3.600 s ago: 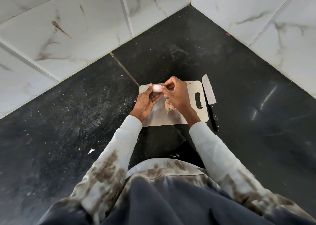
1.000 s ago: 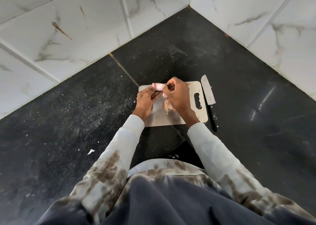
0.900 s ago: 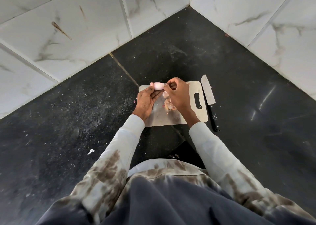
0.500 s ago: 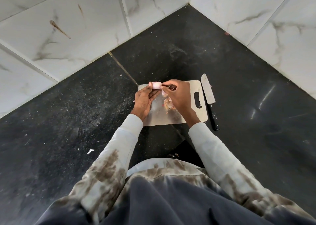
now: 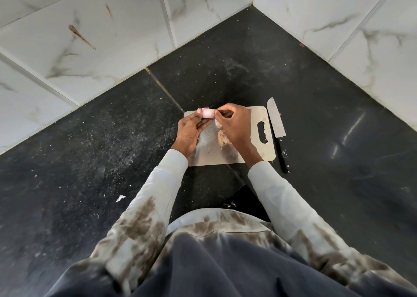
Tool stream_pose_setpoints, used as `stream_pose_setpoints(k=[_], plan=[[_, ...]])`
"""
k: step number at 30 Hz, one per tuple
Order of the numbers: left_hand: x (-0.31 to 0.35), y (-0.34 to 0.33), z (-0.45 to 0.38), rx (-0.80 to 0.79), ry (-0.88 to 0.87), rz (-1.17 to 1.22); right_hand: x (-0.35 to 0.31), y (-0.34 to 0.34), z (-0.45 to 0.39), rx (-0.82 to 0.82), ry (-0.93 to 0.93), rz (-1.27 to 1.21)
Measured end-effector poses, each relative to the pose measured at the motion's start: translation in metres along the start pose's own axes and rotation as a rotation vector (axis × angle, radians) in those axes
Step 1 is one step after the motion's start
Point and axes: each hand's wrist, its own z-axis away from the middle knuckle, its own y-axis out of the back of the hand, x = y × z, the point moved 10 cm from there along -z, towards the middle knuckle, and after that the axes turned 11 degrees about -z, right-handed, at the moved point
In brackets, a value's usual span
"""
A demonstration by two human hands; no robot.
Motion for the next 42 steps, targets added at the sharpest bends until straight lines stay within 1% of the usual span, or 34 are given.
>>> stream_pose_setpoints(k=[6, 11, 18, 21, 26, 28, 31, 35, 38, 42], plan=[[-0.005, -0.002, -0.002, -0.005, 0.023, 0.064, 0.008, 0.000, -0.001, -0.007, -0.054, -0.066], [-0.005, 0.002, -0.004, 0.030, 0.031, 0.104, 0.004, -0.004, 0.001, -0.085, -0.015, -0.072], [-0.004, 0.004, 0.002, 0.046, 0.035, 0.064, -0.006, -0.006, -0.003, -0.116, 0.055, 0.082], [-0.002, 0.006, 0.003, 0.058, 0.028, 0.027, -0.007, -0.010, -0.005, -0.135, 0.053, 0.141], [0.000, 0.005, 0.004, 0.062, 0.000, -0.053, -0.006, -0.011, -0.006, -0.113, 0.028, 0.189], [0.000, 0.004, 0.003, 0.053, -0.006, -0.050, -0.002, -0.009, -0.005, -0.094, -0.001, 0.168], [-0.004, 0.003, 0.001, 0.042, 0.009, 0.014, 0.004, -0.005, -0.003, -0.057, -0.055, 0.030], [-0.006, 0.003, -0.003, 0.030, 0.019, 0.068, 0.013, -0.003, -0.005, -0.094, -0.101, -0.092], [-0.004, 0.002, -0.002, 0.033, 0.021, 0.075, 0.014, -0.004, -0.005, -0.124, -0.085, -0.102], [-0.003, 0.004, 0.000, 0.047, 0.019, 0.064, 0.009, -0.003, -0.003, -0.112, -0.036, -0.106]])
